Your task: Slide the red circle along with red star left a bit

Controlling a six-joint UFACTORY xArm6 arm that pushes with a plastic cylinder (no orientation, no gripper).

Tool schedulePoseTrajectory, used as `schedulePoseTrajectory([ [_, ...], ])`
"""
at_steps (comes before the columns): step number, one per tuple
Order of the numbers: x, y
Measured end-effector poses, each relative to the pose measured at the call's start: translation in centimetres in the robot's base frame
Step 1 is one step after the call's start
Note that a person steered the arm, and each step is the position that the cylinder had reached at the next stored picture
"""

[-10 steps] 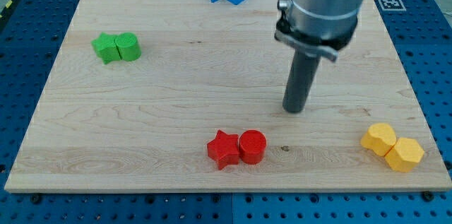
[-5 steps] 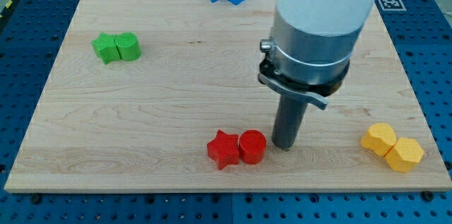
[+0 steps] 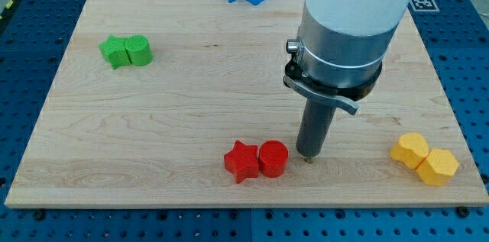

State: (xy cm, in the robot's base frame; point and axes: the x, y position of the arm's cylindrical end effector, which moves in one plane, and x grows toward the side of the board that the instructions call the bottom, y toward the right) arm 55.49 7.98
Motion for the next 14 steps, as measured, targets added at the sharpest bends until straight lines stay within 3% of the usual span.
schedulePoseTrajectory([
  [4, -0.9, 0.1],
  [5, 1.3, 0.7],
  [12, 2.9, -1.0],
  [14, 3.0, -6.7],
])
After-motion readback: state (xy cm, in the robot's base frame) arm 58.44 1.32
